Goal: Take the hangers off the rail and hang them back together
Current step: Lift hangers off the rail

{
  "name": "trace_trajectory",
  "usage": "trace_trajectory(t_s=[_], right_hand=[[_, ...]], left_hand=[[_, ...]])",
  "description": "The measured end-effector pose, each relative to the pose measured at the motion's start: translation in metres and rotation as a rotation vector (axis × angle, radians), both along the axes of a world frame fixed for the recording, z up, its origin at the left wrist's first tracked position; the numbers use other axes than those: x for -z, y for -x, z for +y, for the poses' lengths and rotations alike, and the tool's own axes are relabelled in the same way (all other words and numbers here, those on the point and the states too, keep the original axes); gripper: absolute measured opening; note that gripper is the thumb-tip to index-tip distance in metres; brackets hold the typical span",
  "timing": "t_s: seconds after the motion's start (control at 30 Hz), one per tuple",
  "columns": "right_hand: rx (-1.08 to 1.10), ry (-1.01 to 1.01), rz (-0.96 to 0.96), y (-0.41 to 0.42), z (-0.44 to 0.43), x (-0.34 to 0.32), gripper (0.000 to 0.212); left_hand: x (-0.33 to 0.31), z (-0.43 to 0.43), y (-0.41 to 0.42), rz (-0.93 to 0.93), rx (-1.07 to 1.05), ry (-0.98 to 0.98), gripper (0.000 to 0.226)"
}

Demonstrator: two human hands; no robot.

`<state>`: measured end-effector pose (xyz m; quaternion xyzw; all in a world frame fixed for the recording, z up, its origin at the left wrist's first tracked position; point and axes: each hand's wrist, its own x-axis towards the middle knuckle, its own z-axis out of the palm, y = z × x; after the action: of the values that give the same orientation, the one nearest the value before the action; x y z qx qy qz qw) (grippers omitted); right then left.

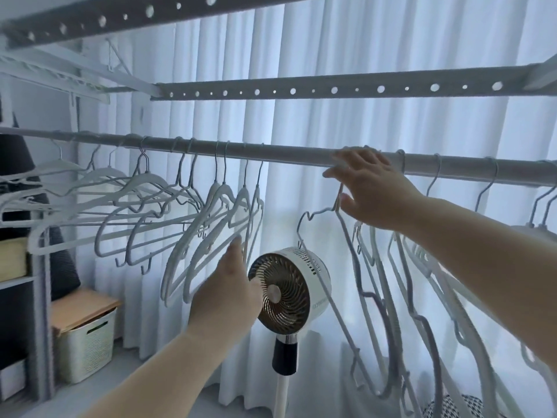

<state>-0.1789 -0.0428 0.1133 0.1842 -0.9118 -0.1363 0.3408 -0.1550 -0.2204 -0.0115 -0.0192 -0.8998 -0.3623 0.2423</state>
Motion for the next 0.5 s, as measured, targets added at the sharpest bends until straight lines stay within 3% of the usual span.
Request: trace_trajectory(t_s=[0.23, 0.5], right_hand=[[0.209, 0.150, 0.010, 0.014, -0.002, -0.020, 0.053], [0.285, 0.180, -0.019, 0.019, -0.008, -0.024, 0.041]], left_hand=[[0.012, -0.031, 0.000, 0.029, -0.049, -0.103, 0.026], [-0.007, -0.048, 0.002, 0.168, -0.113, -0.049, 0.026]])
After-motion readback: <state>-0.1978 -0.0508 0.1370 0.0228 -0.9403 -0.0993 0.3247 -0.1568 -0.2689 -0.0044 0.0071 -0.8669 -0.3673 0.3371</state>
